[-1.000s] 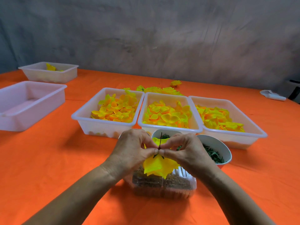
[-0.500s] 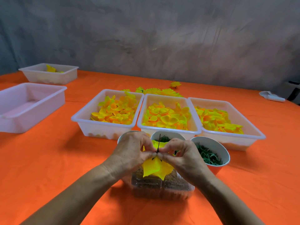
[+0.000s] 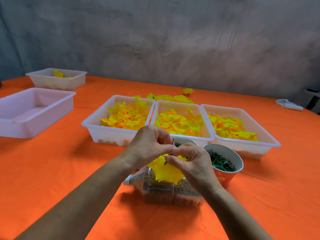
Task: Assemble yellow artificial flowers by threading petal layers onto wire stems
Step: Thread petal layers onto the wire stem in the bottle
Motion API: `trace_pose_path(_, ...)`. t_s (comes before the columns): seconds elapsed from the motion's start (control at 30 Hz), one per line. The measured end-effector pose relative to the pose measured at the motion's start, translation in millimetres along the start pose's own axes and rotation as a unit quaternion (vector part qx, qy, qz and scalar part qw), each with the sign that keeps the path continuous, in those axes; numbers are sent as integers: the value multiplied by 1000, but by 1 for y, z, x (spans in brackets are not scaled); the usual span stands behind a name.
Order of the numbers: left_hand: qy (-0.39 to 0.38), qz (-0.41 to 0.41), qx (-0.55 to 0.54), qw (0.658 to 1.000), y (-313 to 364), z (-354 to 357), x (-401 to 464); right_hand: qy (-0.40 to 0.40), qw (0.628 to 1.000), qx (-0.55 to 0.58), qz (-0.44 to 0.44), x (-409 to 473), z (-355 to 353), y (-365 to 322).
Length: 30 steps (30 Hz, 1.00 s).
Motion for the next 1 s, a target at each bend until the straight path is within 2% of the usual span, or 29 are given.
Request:
trace_pose_path(0.23, -25, 8, -11, 1000, -8, 1, 6, 46, 995, -13, -86, -3, 3, 5)
trace_pose_path(0.43, -32, 16, 14, 999, -5, 2, 11, 53, 991, -12, -120, -1, 6, 7)
trace_pose_path(0.6, -46, 4, 10, 999, -3, 0, 9, 93, 976, -112, -162, -10, 8, -5)
trace_pose_path(0.8, -50, -4, 30, 998, -1, 1, 9, 180, 961, -193, -81, -16, 14, -17)
trace_pose_path(1.0, -47, -8, 19, 999, -2, 1, 8, 229, 963, -141, -38, -15, 20, -10)
Point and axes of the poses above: each hand's wrist, its own x-axis towards the middle knuckle, its own z-axis out of the palm, y = z × x, the point moved 5 cm from there along x, towards the middle knuckle, and after that the axes turned 6 degrees about -z, right-handed, at the moved point
